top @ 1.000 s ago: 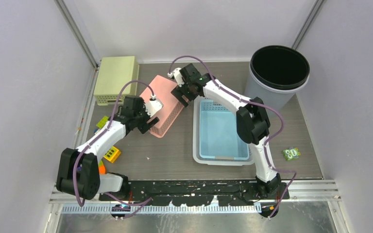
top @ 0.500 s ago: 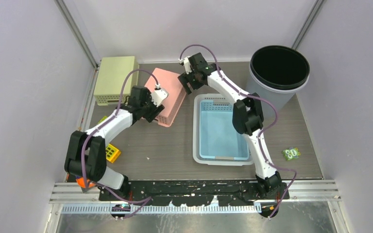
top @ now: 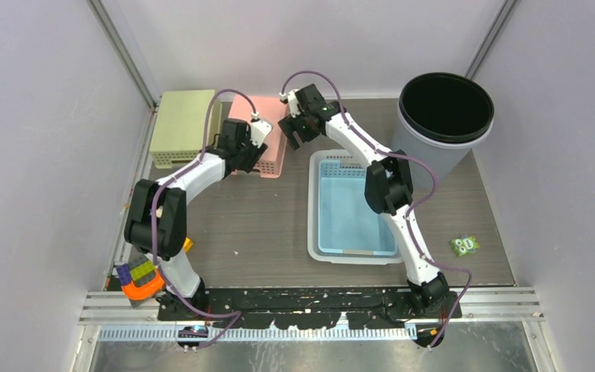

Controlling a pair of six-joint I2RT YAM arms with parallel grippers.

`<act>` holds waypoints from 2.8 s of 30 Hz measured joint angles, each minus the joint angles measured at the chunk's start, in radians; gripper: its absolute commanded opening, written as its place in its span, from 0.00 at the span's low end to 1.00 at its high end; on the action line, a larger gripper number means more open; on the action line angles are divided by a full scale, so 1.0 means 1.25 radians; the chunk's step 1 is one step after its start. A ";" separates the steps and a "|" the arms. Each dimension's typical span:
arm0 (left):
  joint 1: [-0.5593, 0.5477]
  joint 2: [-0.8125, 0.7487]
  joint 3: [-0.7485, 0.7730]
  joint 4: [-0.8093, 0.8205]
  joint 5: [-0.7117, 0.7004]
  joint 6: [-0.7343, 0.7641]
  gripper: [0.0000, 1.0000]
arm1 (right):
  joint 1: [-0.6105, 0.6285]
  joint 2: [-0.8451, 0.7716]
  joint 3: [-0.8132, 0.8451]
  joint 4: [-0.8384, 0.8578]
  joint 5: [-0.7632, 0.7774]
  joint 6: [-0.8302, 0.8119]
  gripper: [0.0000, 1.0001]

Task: Turn the large container upside down
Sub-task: Move the container to the center of the board.

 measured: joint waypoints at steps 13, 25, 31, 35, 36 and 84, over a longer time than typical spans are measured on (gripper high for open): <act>-0.004 0.065 0.076 -0.005 -0.074 -0.057 0.51 | -0.022 0.013 0.021 0.002 -0.009 -0.003 0.90; -0.005 0.100 0.100 0.013 -0.134 -0.023 0.55 | -0.022 0.022 0.015 0.008 -0.016 -0.003 0.90; -0.005 0.104 0.100 0.013 -0.157 -0.009 0.61 | -0.027 0.022 -0.011 0.012 -0.018 -0.003 0.89; -0.005 0.110 0.100 0.013 -0.174 -0.004 0.64 | -0.030 0.022 -0.025 0.013 -0.018 -0.003 0.90; -0.005 0.110 0.100 0.014 -0.178 -0.002 0.65 | -0.031 0.022 -0.028 0.014 -0.018 -0.003 0.89; 0.009 0.110 0.059 0.068 -0.360 0.081 0.68 | -0.036 0.006 -0.091 0.026 -0.047 -0.003 0.89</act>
